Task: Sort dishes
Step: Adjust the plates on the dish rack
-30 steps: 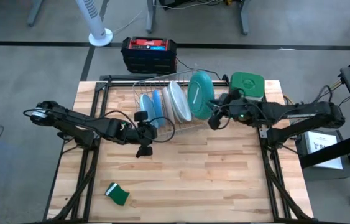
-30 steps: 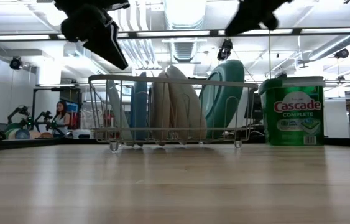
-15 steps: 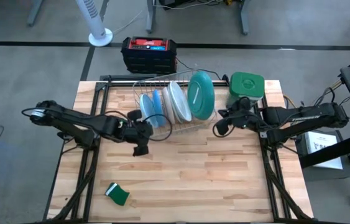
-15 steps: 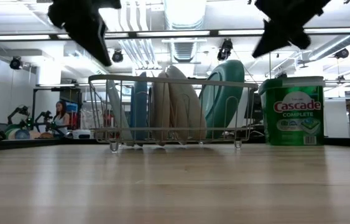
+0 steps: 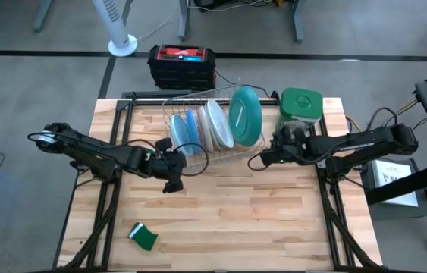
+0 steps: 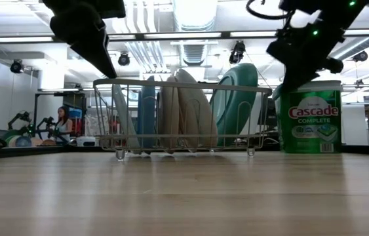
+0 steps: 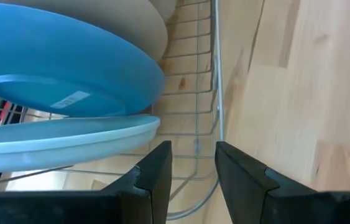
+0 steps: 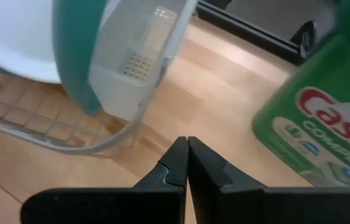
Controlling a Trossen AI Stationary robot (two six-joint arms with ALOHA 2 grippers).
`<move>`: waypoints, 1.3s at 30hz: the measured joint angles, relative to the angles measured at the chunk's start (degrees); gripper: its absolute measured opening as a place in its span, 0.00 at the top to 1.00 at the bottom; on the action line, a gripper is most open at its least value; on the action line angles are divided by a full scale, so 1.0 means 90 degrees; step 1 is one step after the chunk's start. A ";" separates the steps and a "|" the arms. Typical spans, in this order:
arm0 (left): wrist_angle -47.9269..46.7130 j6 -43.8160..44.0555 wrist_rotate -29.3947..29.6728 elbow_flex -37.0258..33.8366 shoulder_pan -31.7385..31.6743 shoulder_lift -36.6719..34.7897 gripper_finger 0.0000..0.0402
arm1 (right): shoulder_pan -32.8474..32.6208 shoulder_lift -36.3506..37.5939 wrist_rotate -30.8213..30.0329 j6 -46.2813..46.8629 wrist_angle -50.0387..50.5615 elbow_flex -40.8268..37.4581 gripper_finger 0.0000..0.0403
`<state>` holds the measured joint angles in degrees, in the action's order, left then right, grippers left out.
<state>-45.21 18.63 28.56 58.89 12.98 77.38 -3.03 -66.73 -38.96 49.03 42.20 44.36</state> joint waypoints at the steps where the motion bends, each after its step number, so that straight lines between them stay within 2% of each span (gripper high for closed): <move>1: 0.0004 0.0052 0.0007 -0.0002 0.0007 0.0002 0.71 | 0.0000 -0.0109 0.0004 -0.0139 -0.0185 0.0000 1.00; 3: 0.0010 0.0108 0.0030 -0.0012 0.0043 0.0003 0.71 | 0.0001 -0.0288 0.0164 -0.0513 -0.0628 0.0000 1.00; 8: -0.0105 0.0380 0.0050 -0.0080 0.0084 0.0002 0.71 | 0.0012 -0.0460 0.0498 -0.0960 -0.0931 -0.0002 1.00; 13: -0.0267 0.0571 0.0078 -0.0161 0.0082 0.0012 0.71 | -0.0026 -0.0373 0.2103 -0.1342 -0.1336 0.0010 1.00; 17: -0.0324 0.0571 0.0133 -0.0168 0.0082 0.0017 0.71 | -0.0080 -0.0361 0.2661 -0.1695 -0.1842 0.0012 1.00; 23: -0.0457 0.0513 0.0193 -0.0163 0.0181 -0.0030 0.71 | -0.0128 0.0130 0.2641 -0.1414 -0.0933 0.0116 1.00; 27: -0.0428 0.0387 0.0240 -0.0168 0.0274 -0.0075 0.71 | 0.0018 0.0648 0.2026 -0.1737 -0.1108 0.0143 1.00; 29: -0.0403 0.0453 0.0275 -0.0199 0.0276 -0.0082 0.71 | 0.0165 0.0690 0.1933 -0.2007 -0.1303 0.0141 1.00; 33: -0.0353 0.0634 0.0353 -0.0299 0.0294 -0.0087 0.71 | 0.0497 0.0327 0.1953 -0.2512 -0.1612 0.0138 1.00; 39: -0.0336 0.0685 0.0406 -0.0327 0.0302 -0.0087 0.71 | 0.0719 -0.0397 0.2141 -0.2603 -0.1671 0.0162 1.00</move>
<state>-48.23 24.80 32.21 55.95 15.69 76.60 3.44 -70.31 -19.68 25.60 27.16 45.82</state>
